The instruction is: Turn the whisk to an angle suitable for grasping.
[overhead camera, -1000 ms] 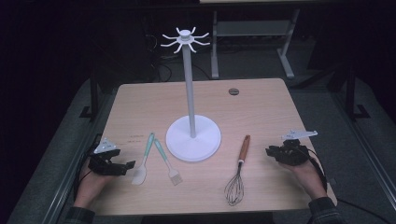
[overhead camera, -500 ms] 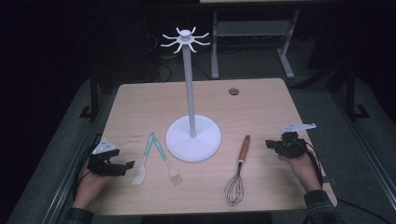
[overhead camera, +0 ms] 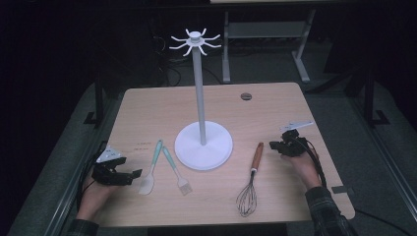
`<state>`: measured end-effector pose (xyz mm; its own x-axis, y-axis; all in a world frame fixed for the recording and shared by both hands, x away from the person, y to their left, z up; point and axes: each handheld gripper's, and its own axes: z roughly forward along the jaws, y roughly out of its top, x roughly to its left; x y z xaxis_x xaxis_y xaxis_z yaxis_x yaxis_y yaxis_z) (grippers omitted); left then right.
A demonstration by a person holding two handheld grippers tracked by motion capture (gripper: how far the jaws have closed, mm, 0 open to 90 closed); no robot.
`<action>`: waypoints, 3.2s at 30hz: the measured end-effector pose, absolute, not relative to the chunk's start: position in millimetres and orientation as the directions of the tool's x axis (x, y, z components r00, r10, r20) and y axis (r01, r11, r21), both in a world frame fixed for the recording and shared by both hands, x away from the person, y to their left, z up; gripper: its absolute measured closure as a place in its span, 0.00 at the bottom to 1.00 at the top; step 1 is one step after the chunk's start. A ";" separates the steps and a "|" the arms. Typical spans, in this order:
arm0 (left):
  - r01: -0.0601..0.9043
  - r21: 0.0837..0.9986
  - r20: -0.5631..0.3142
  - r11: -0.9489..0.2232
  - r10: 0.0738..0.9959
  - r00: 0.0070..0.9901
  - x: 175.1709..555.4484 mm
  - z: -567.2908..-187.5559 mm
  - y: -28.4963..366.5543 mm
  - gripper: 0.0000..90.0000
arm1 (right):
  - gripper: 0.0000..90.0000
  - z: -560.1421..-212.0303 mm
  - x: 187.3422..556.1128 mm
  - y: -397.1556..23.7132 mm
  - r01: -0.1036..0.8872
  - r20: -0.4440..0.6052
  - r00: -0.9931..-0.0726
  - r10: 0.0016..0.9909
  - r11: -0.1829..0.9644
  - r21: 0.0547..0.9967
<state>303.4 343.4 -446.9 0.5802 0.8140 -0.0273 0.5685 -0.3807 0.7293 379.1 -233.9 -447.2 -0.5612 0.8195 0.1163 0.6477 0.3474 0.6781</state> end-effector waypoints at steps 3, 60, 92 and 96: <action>0.568 0.727 -0.024 -0.386 0.812 0.583 304.1 -447.4 343.2 0.17 | 1.00 -451.9 383.3 -229.9 0.656 0.122 -0.559 0.820 0.348 0.670; 0.568 0.725 -0.020 -0.389 0.813 0.581 302.9 -448.4 343.6 0.17 | 1.00 -447.8 388.8 -151.7 0.598 0.152 -0.688 0.710 0.436 0.672; 0.576 0.714 -0.016 -0.397 0.814 0.581 300.7 -448.2 343.2 0.17 | 1.00 -446.7 307.1 -122.6 0.565 0.201 -0.807 0.556 0.625 0.539; 0.575 0.715 -0.016 -0.397 0.813 0.582 300.6 -447.8 343.3 0.17 | 1.00 -445.9 307.1 -128.0 0.569 0.195 -0.803 0.564 0.626 0.533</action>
